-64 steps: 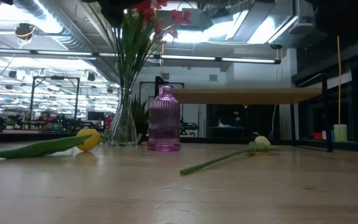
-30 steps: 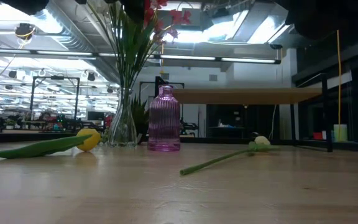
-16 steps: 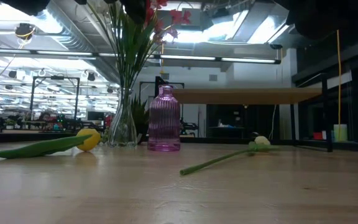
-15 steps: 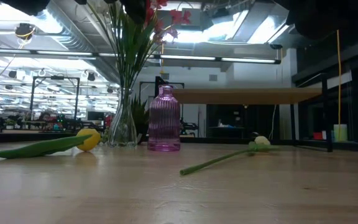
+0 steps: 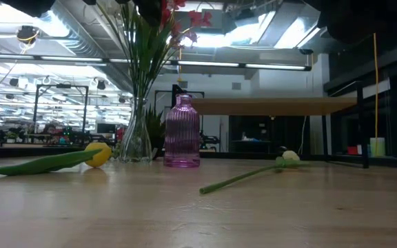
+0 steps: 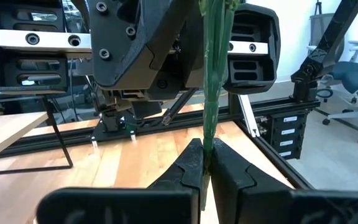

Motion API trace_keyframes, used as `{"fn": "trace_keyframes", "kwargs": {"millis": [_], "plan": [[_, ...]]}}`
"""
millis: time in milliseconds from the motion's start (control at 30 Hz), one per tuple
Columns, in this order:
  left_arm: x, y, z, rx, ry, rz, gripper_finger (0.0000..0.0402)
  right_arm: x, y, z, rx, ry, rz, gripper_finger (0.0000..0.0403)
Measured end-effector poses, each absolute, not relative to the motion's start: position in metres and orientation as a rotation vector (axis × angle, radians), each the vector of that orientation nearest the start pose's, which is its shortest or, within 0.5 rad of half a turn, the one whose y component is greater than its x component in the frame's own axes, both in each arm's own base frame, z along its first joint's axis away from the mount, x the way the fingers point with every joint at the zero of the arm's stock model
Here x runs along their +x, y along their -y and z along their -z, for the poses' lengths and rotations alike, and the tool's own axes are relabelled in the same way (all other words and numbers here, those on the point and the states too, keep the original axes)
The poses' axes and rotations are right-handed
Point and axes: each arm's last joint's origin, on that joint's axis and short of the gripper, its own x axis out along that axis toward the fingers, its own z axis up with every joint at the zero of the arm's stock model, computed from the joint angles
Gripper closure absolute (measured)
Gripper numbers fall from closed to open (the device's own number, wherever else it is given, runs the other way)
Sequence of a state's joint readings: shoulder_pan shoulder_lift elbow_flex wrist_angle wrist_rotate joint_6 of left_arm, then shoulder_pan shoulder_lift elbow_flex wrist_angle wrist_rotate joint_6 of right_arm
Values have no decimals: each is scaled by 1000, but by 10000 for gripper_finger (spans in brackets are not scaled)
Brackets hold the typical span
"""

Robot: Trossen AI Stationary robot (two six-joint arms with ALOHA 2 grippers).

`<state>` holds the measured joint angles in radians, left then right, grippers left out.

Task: Pick and place flowers into a vace then onto a shelf
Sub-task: Put the yellow flowers into the violet vase

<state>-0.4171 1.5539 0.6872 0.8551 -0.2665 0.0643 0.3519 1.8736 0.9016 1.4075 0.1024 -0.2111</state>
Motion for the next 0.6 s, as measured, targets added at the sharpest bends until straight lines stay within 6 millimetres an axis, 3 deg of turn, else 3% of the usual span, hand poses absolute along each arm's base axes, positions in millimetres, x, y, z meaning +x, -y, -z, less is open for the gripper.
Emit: {"fn": "trace_keyframes", "kwargs": {"millis": [467, 600], "plan": [[289, 119, -218, 62, -57, 129, 392, 351, -125, -232, -83, 340, -208, 350], [286, 117, -223, 59, -70, 129, 393, 349, -125, -236, -90, 307, -211, 330]]}}
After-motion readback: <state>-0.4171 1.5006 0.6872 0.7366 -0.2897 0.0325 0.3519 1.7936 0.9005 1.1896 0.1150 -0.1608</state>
